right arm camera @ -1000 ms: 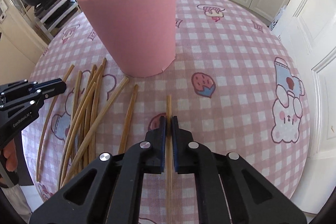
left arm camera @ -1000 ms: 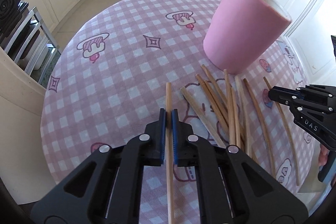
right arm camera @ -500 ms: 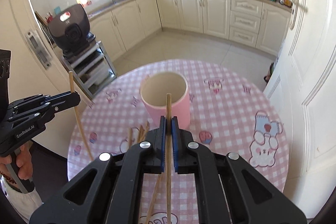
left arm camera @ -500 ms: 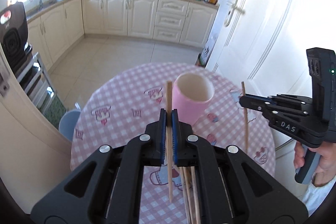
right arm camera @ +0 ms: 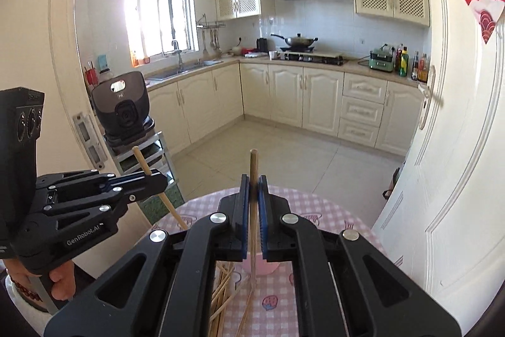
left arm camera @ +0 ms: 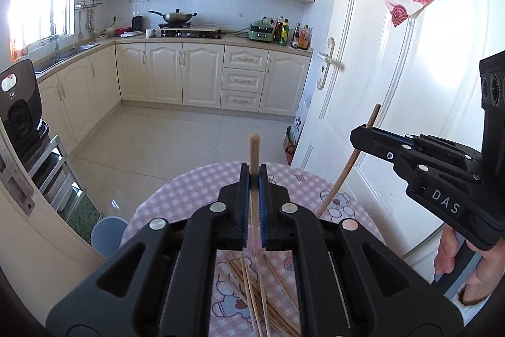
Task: Organize utensils
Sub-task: 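Lift the held chopsticks upright over the pink cup with both tools, then lower the chopsticks into the pink cup and open both tools, then reach back to the chopstick pile and grasp a chopstick with each tool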
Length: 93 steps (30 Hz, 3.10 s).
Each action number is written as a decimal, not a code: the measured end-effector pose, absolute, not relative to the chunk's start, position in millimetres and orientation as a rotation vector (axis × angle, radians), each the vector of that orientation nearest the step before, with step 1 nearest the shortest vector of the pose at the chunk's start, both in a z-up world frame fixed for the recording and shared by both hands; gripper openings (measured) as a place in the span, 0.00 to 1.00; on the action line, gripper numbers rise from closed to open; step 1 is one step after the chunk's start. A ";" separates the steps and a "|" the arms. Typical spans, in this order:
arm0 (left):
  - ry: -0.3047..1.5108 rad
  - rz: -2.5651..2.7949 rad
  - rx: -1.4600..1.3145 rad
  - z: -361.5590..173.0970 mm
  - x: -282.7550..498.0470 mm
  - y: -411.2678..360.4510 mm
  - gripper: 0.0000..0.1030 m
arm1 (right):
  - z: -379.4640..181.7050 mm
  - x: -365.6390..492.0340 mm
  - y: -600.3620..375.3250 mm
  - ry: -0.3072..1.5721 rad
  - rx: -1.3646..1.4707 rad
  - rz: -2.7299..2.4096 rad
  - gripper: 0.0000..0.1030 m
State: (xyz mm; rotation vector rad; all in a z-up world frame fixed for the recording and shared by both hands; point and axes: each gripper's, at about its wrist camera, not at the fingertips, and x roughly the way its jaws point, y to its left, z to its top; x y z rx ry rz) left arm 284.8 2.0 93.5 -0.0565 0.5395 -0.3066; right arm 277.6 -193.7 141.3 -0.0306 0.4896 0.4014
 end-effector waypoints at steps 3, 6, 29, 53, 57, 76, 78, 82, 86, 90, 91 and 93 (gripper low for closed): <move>0.518 -0.303 -0.090 102.3 293.8 1.4 0.05 | 151.7 275.7 -184.2 0.443 -0.027 0.395 0.04; 0.497 -0.296 -0.118 109.1 300.0 2.1 0.05 | 157.8 277.7 -177.1 0.411 -0.014 0.396 0.04; 0.592 -0.288 -0.078 40.9 334.6 -15.4 0.05 | 94.1 316.9 -169.6 0.494 0.010 0.350 0.04; 0.560 -0.195 0.002 32.7 319.0 -13.3 0.58 | 74.9 308.2 -170.8 0.538 0.020 0.341 0.23; 0.559 -0.191 -0.006 34.0 310.6 -7.5 0.59 | 76.6 299.5 -173.6 0.523 0.021 0.340 0.33; 0.680 -0.174 0.021 -15.3 286.0 16.5 0.69 | 22.9 274.2 -175.5 0.635 0.016 0.337 0.45; 0.721 -0.191 0.018 -28.0 287.7 17.1 0.69 | 10.6 275.2 -174.1 0.672 0.016 0.345 0.45; 0.810 -0.224 0.042 -56.3 291.7 11.7 0.69 | -12.0 276.3 -171.4 0.740 0.017 0.360 0.45; 0.949 -0.242 0.068 -91.2 301.1 6.4 0.69 | -29.7 278.5 -168.7 0.798 0.025 0.374 0.45; 1.036 -0.243 0.088 -118.0 305.9 1.4 0.69 | -45.3 278.6 -168.6 0.845 0.044 0.377 0.47; 1.048 -0.242 0.093 -122.5 306.1 -0.1 0.69 | -49.5 279.5 -168.4 0.860 0.043 0.378 0.48; 1.070 -0.250 0.089 -128.7 305.9 -3.4 0.69 | -55.7 279.7 -168.1 0.886 0.038 0.385 0.49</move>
